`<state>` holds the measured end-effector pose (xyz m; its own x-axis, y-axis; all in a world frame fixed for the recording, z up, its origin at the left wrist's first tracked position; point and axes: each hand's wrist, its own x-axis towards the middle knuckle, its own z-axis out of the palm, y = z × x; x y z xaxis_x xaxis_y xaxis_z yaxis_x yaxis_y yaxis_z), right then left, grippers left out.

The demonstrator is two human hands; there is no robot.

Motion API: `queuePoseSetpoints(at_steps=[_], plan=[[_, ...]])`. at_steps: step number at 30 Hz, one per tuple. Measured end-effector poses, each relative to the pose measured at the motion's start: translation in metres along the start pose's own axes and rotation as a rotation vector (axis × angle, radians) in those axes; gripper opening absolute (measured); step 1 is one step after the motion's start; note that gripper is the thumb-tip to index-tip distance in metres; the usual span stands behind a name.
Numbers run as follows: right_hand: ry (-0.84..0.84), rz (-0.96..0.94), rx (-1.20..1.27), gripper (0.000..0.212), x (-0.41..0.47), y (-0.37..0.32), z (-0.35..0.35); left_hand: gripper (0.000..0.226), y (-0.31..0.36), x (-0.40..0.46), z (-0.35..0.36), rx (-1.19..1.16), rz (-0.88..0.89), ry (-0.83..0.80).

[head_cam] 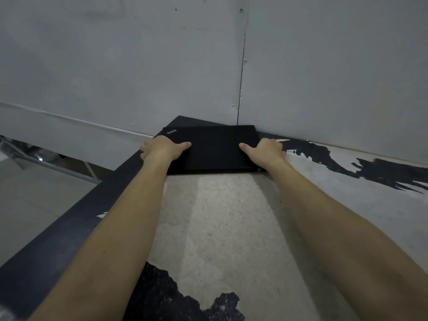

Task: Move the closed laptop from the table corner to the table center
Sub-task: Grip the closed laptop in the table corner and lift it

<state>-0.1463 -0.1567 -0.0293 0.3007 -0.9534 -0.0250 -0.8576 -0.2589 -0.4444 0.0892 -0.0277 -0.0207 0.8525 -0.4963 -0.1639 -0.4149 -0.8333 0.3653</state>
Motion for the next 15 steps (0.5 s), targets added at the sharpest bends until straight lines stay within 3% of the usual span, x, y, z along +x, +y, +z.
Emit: queuePoseSetpoints(at_steps=[9,12,15], plan=[[-0.033,0.041,0.102,0.066,0.003,0.0,-0.001,0.101,-0.001,0.006,-0.003,-0.001,0.004,-0.034],[-0.05,0.046,0.279,0.06,0.001,0.005,-0.006,0.096,-0.003,0.0,-0.008,-0.017,0.069,-0.027],[-0.058,0.062,0.492,0.051,-0.008,0.012,-0.015,0.112,-0.004,-0.011,-0.016,-0.188,0.03,-0.029]])
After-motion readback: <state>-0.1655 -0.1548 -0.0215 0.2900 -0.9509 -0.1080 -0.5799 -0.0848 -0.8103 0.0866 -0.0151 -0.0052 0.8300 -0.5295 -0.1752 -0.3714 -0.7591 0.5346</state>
